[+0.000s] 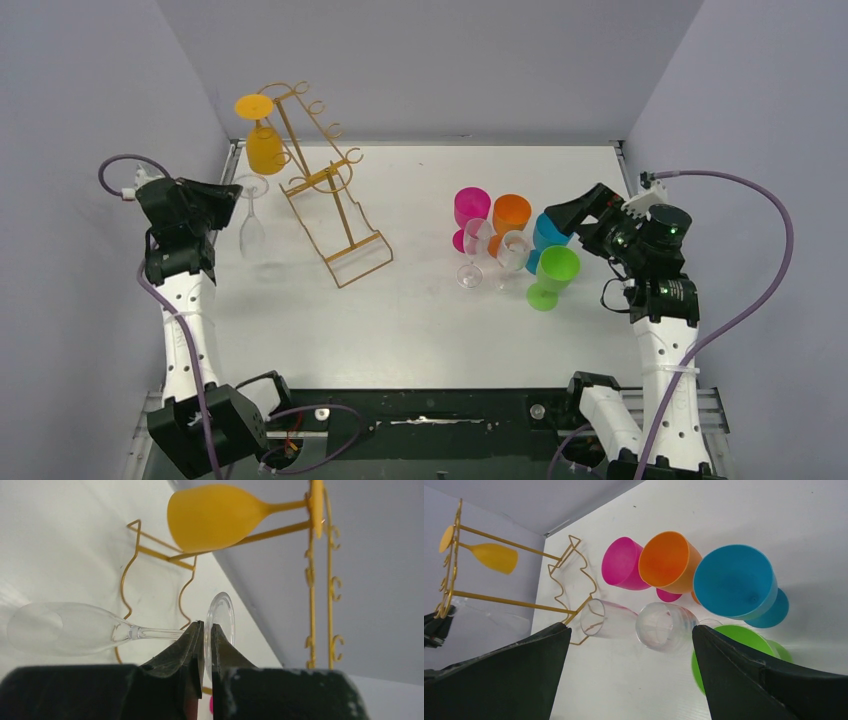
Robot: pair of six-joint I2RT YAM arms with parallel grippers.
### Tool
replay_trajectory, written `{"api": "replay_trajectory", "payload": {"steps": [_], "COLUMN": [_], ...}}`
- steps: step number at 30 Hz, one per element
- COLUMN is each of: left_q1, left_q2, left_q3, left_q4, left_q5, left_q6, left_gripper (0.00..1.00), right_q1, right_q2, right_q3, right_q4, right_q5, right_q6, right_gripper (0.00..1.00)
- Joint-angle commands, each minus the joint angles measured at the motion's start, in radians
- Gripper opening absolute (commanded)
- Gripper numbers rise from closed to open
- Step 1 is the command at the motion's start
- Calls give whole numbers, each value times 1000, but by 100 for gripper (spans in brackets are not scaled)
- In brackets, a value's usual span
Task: Take the wine glass off the wine glass rack
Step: Place the wine glass at the center of the board.
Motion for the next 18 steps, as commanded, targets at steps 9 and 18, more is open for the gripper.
{"api": "replay_trajectory", "payload": {"steps": [9, 18], "left_q1": [-221, -347], "left_q2": [-209, -297], "left_q3": [-145, -189], "left_q4": [-187, -286], "left_q5": [-27, -1], "left_q6": [175, 271], "left_gripper": [0, 0], "right_q1": [5, 61], "right_q2": [-51, -16], "right_q3": [-41, -48], "right_q4": [207, 244], "right_q5": [-92, -91], "right_q6": [98, 136], "right_gripper": [98, 98]}}
